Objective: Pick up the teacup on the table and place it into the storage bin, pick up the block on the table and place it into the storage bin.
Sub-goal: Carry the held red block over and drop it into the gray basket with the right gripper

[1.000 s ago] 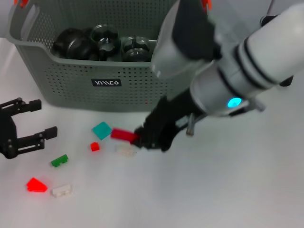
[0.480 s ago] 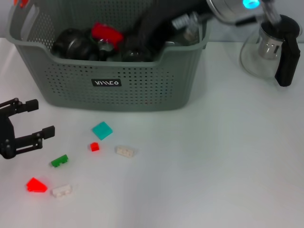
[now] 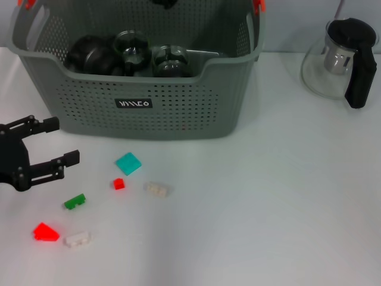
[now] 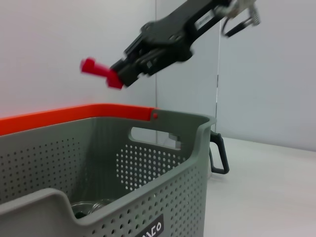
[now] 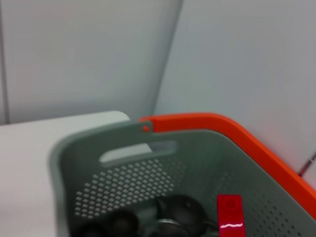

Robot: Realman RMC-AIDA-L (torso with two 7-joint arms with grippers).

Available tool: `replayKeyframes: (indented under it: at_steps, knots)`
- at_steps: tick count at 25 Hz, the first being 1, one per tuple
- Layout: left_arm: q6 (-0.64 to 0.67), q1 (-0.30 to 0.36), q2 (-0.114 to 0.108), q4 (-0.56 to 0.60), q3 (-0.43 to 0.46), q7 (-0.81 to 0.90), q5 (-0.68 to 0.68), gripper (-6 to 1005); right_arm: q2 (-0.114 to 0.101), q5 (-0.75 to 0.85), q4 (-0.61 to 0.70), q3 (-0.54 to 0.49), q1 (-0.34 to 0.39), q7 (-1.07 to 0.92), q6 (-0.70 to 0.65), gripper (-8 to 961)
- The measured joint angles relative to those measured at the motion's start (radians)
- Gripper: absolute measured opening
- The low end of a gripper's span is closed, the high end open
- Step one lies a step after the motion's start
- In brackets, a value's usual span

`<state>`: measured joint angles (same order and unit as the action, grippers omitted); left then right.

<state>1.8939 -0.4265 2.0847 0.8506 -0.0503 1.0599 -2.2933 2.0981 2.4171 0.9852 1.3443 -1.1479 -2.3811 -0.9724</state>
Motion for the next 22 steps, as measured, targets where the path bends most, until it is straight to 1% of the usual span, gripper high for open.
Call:
replayKeyframes:
  at_steps: [3, 8, 11, 13, 17, 19, 22]
  knots:
    - [0.000, -0.005, -0.001, -0.001, 0.000, 0.000, 0.000, 785, 0.000, 0.024, -0.085, -0.002, -0.033, 0.007, 0.059, 216]
    - [-0.001, -0.007, -0.002, -0.001, 0.000, 0.003, 0.000, 785, 0.001, 0.028, -0.119, 0.002, -0.028, 0.002, 0.119, 218]
    - [-0.002, -0.007, -0.002, -0.001, 0.002, 0.004, 0.000, 784, 0.001, 0.027, -0.105, -0.006, -0.009, 0.000, 0.132, 336]
    - [-0.003, -0.007, -0.003, -0.001, 0.004, 0.003, 0.000, 784, 0.003, 0.016, -0.055, -0.007, 0.024, 0.000, 0.131, 415]
    - [-0.002, -0.008, -0.006, 0.002, 0.006, 0.004, 0.000, 784, 0.004, -0.077, 0.147, 0.037, 0.150, 0.009, 0.112, 594]
    - [0.001, -0.008, -0.008, 0.007, 0.007, 0.010, 0.000, 784, 0.002, -0.136, 0.267, 0.070, 0.236, 0.025, 0.094, 688]
    - [0.001, -0.008, -0.011, 0.009, 0.008, 0.026, 0.000, 784, 0.003, -0.221, 0.430, 0.110, 0.376, 0.086, 0.063, 891]
